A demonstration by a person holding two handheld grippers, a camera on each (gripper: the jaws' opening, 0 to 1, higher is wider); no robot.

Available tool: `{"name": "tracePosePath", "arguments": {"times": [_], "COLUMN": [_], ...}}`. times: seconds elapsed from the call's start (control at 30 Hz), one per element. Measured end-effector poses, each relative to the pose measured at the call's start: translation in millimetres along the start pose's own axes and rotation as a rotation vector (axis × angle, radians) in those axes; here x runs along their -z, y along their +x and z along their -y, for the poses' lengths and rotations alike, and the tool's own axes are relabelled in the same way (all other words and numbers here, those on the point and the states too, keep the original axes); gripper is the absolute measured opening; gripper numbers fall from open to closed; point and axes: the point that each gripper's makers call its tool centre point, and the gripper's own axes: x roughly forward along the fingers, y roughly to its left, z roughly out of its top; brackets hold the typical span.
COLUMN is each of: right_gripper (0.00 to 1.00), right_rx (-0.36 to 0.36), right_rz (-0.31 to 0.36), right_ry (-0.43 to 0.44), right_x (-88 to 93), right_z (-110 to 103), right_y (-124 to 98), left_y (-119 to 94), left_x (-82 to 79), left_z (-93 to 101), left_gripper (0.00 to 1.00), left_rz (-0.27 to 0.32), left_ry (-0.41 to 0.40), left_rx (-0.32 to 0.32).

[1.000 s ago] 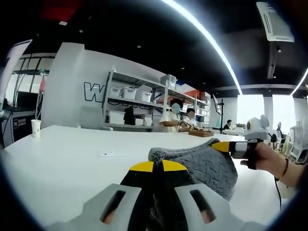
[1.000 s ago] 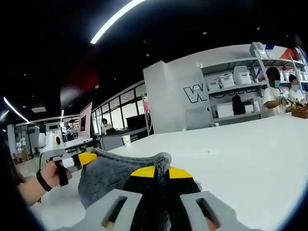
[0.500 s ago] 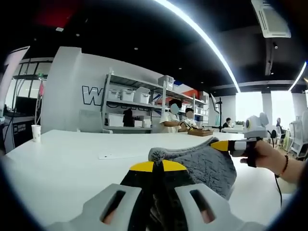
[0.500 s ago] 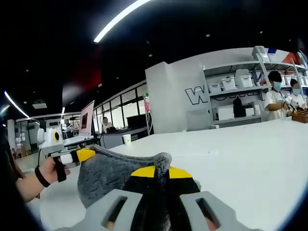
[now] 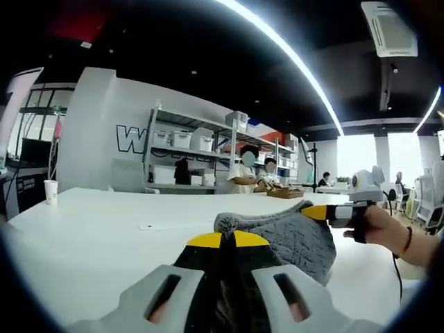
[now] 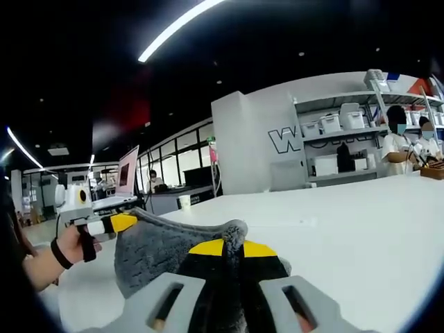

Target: Open the folded towel by lifting each exposed corner and separating the folded layers until the towel lies flat within the target outline without major curled edges

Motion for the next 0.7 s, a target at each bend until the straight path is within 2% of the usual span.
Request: {"name": "tracePosePath", "arguments": {"times": [0.7], "right_gripper": [0.00], "right_rx": [-0.012], "right_rz": [0.008], "right_ry": [-0.011], "right_x": [-0.3], "right_z": [-7], "right_y": [-10], "left_y": [-10], "left_x": [0.1], "left_z": [7.6], "left_gripper": [0.02], "left_rz": [0.015], "left_ry": [0.003], "left_rx": [0.014]}}
